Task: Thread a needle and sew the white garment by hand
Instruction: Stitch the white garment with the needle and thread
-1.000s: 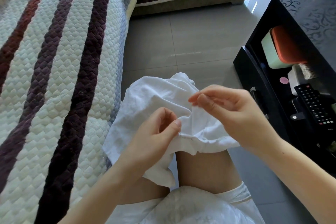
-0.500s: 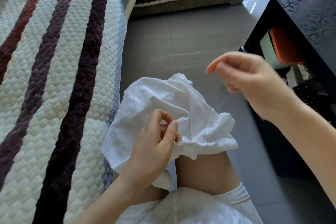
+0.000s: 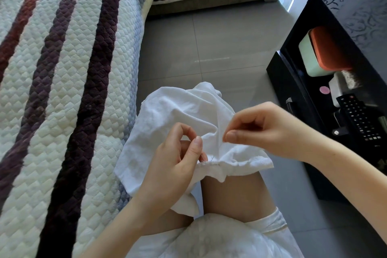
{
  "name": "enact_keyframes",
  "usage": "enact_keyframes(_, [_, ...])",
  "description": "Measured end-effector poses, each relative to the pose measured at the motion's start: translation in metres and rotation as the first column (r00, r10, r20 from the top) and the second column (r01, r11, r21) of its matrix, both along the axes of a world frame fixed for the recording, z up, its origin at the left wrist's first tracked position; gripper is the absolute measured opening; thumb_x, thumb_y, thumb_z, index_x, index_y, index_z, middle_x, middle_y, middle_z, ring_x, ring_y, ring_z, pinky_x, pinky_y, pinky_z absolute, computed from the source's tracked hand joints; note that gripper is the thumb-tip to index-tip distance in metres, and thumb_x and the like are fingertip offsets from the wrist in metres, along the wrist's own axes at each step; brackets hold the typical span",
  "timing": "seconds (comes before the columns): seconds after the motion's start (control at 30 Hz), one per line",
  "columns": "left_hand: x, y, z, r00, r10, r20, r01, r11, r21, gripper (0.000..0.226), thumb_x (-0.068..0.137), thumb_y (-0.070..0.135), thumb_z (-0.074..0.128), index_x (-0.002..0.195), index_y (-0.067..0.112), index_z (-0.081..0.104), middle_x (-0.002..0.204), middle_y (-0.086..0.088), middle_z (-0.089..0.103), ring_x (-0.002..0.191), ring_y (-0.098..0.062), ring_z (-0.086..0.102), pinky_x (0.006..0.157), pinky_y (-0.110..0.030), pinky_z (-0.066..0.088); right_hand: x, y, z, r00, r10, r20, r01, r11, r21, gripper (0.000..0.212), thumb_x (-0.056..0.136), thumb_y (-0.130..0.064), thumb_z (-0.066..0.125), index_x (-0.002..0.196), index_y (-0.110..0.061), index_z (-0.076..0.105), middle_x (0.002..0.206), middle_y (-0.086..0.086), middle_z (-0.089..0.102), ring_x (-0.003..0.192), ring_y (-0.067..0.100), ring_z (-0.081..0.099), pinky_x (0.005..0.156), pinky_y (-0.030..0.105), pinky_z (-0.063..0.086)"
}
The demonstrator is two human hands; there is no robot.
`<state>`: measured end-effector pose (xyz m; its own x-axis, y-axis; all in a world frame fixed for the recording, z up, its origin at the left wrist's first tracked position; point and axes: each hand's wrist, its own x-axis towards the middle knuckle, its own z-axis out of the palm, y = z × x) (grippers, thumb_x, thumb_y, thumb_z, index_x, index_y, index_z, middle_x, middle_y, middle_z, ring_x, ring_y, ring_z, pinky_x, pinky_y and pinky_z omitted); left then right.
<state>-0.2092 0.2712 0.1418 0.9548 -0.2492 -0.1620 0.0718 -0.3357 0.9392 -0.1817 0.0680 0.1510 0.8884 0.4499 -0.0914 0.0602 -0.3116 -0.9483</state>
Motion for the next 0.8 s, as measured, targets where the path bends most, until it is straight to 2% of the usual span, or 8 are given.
enact_keyframes(0.2, [-0.003, 0.009, 0.000, 0.989, -0.134, -0.067, 0.126, 0.985, -0.115, 0.025, 0.074, 0.051, 0.060, 0.086, 0.031, 0.050, 0.067, -0.007, 0.065, 0.058, -0.028, 0.049, 0.056, -0.038, 0.038, 0.012, 0.000, 0.007, 0.992, -0.128, -0.017, 0.129, 0.979, 0.157, 0.051, 0.065, -0.058, 0.074, 0.080, -0.009, 0.072, 0.078, 0.039, 0.055, 0.062, 0.039, 0.055, 0.060, 0.051, 0.042])
enact_keyframes(0.3, [-0.005, 0.011, 0.000, 0.985, -0.164, -0.046, 0.163, 0.986, -0.025, 0.037, 0.063, 0.045, 0.072, 0.091, 0.035, 0.049, 0.071, 0.005, 0.067, 0.060, -0.008, 0.049, 0.058, -0.021, 0.041, 0.015, 0.000, 0.012, 0.979, -0.202, 0.000, 0.199, 0.965, 0.170, 0.046, 0.064, -0.053, 0.076, 0.077, -0.009, 0.072, 0.077, 0.039, 0.055, 0.060, 0.041, 0.051, 0.060, 0.047, 0.037])
enact_keyframes(0.37, [-0.006, 0.012, 0.000, 0.986, -0.162, -0.041, 0.163, 0.986, 0.038, 0.043, 0.060, 0.037, 0.077, 0.091, 0.038, 0.048, 0.074, 0.008, 0.068, 0.061, -0.004, 0.050, 0.059, -0.018, 0.042, 0.017, 0.000, 0.017, 0.972, -0.236, 0.012, 0.231, 0.960, 0.157, 0.029, 0.070, -0.039, 0.079, 0.071, -0.011, 0.072, 0.069, 0.027, 0.061, 0.056, 0.032, 0.046, 0.059, 0.032, 0.036])
enact_keyframes(0.43, [-0.006, 0.012, 0.000, 0.987, -0.152, -0.044, 0.155, 0.987, 0.053, 0.043, 0.061, 0.028, 0.078, 0.089, 0.040, 0.048, 0.073, 0.009, 0.069, 0.060, -0.004, 0.049, 0.057, -0.018, 0.041, 0.019, -0.003, 0.020, 0.956, -0.292, 0.007, 0.287, 0.943, 0.168, 0.015, 0.078, -0.018, 0.075, 0.069, -0.007, 0.069, 0.055, -0.002, 0.061, 0.050, 0.009, 0.047, 0.052, 0.014, 0.036])
enact_keyframes(0.5, [-0.005, 0.012, 0.001, 0.988, -0.147, -0.055, 0.150, 0.988, 0.045, 0.042, 0.061, 0.024, 0.078, 0.086, 0.039, 0.048, 0.073, 0.008, 0.069, 0.058, -0.004, 0.047, 0.056, -0.019, 0.040, 0.021, -0.003, 0.021, 0.929, -0.368, 0.025, 0.357, 0.913, 0.197, 0.014, 0.082, -0.007, 0.070, 0.068, -0.005, 0.066, 0.052, -0.009, 0.058, 0.048, 0.001, 0.045, 0.050, 0.010, 0.034])
enact_keyframes(0.63, [-0.002, 0.012, 0.003, 0.986, -0.133, -0.104, 0.135, 0.991, 0.009, 0.041, 0.058, 0.025, 0.080, 0.082, 0.039, 0.050, 0.073, 0.006, 0.070, 0.056, -0.006, 0.045, 0.055, -0.021, 0.039, 0.027, 0.003, 0.016, 0.863, -0.498, 0.080, 0.480, 0.860, 0.173, 0.016, 0.079, -0.012, 0.070, 0.068, -0.003, 0.063, 0.057, 0.023, 0.049, 0.054, 0.020, 0.043, 0.049, 0.022, 0.034])
enact_keyframes(0.7, [-0.001, 0.011, 0.003, 0.986, -0.104, -0.132, 0.103, 0.995, -0.014, 0.040, 0.052, 0.034, 0.081, 0.081, 0.038, 0.054, 0.074, 0.004, 0.071, 0.060, -0.011, 0.052, 0.060, -0.029, 0.045, 0.030, 0.007, 0.007, 0.876, -0.464, 0.134, 0.460, 0.886, 0.060, 0.008, 0.084, -0.013, 0.070, 0.083, -0.006, 0.066, 0.050, 0.002, 0.044, 0.050, 0.011, 0.039, 0.049, 0.019, 0.032])
enact_keyframes(0.8, [0.003, 0.012, 0.001, 0.984, -0.030, -0.177, 0.025, 0.999, -0.034, 0.041, 0.047, 0.033, 0.084, 0.078, 0.033, 0.057, 0.075, -0.001, 0.073, 0.072, -0.028, 0.065, 0.071, -0.043, 0.053, 0.025, 0.011, -0.011, 0.941, -0.295, 0.164, 0.322, 0.932, -0.166, 0.048, 0.085, -0.034, 0.065, 0.126, -0.021, 0.044, 0.052, -0.009, 0.040, 0.048, 0.006, 0.038, 0.054, 0.021, 0.034])
